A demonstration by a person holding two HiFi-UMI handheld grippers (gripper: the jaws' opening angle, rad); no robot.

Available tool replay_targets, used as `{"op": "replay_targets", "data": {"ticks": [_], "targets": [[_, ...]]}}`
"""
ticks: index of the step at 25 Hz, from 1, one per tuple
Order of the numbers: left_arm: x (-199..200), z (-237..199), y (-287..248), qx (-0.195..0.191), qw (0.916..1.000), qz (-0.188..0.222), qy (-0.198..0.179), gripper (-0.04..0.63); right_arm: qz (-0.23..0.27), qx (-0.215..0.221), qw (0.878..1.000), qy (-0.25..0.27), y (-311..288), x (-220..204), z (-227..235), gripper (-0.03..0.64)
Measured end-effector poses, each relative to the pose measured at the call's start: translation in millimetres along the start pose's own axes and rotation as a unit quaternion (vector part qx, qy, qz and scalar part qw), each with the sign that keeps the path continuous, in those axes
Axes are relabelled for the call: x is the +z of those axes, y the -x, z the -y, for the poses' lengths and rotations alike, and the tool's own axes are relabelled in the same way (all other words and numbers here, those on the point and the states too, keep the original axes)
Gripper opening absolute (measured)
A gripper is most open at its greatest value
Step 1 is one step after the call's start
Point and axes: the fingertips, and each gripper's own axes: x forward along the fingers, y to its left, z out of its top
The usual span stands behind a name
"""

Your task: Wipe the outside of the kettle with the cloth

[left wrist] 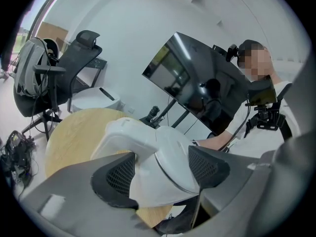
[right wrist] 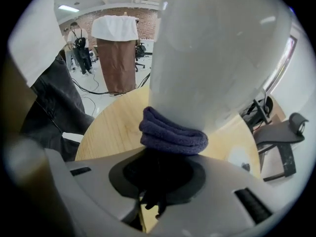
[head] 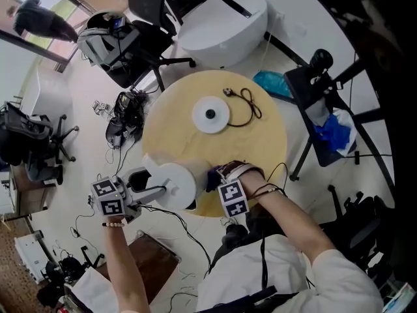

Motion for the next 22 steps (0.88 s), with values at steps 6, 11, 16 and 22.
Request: {"op": "replay_targets", "data": {"ticks": [6, 11, 16, 22], "targets": [[2, -1, -3, -0.023, 0.9986, -0.045, -0.016, 0.339, 0.051, -0.088, 0.994, 0.036, 93, 32, 44, 0.075], [-2, 5, -11, -0.045, 0.9924, -0.112, -0.025, 0.337, 0.044, -0.126, 0.985, 0.114, 136, 46, 62, 0.075], [-4, 15, -21, -0.068, 0.9881, -0.133, -0.037, 0.334, 0.052, -0.071, 0.988, 0.123, 124, 43, 38, 0.075], [2, 24, -30, -0.060, 0.9889, -0.121, -0.061, 0.347, 0.035, 0.007, 0.996, 0.078, 69, 10, 7, 0.075]]}}
